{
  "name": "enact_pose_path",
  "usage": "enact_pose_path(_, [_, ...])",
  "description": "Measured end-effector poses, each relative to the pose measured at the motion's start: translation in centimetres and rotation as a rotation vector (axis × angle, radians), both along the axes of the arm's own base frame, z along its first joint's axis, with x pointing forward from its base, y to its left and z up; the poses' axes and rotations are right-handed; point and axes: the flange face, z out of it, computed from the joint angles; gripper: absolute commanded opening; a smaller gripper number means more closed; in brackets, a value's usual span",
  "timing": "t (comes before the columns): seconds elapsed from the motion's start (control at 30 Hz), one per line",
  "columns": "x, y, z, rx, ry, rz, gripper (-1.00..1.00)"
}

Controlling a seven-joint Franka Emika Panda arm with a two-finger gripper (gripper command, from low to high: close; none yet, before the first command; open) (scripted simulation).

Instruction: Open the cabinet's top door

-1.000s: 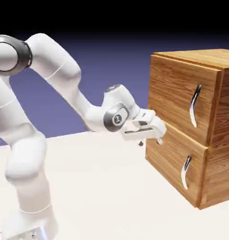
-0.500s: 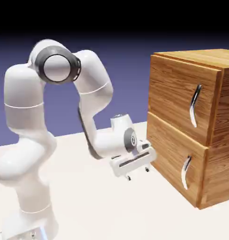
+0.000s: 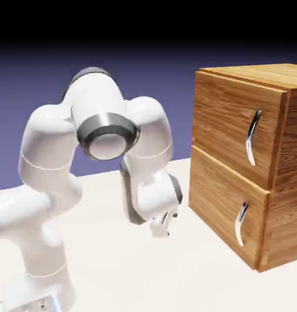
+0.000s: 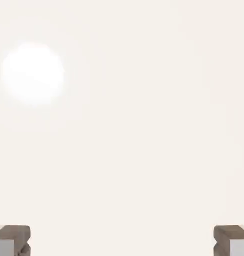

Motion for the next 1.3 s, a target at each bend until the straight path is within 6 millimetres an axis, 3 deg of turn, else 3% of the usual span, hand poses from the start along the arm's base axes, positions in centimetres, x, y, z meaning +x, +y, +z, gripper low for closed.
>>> enact_pose_path(0.2, [1.7,-0.8,3.9,-0.021,-0.241,0.222,1.00])
enact_pose_path(0.4, [3.7,-3.8,9.6,-0.123,-0.553,0.359,1.00])
enact_pose_path(0.63, [5.0,-10.6,18.1,-0.389,-0.940,0.396,1.00])
enact_pose_path(0.8, [4.0,-16.9,24.7,-0.668,-1.168,0.343,1.00])
enact_pose_path(0.83, [4.0,-16.9,24.7,-0.668,-1.168,0.343,1.00])
enact_pose_path(0.97, [8.4,-16.7,24.7,-0.668,-1.168,0.343,1.00])
enact_pose_path(1.0, [9.0,-16.7,24.7,-0.668,-1.168,0.343,-1.00])
enact_pose_path(1.07, [9.0,-16.7,24.7,-0.668,-1.168,0.343,-1.00])
enact_pose_path(1.3, [3.5,-14.3,24.7,-0.753,-1.110,0.214,-1.00])
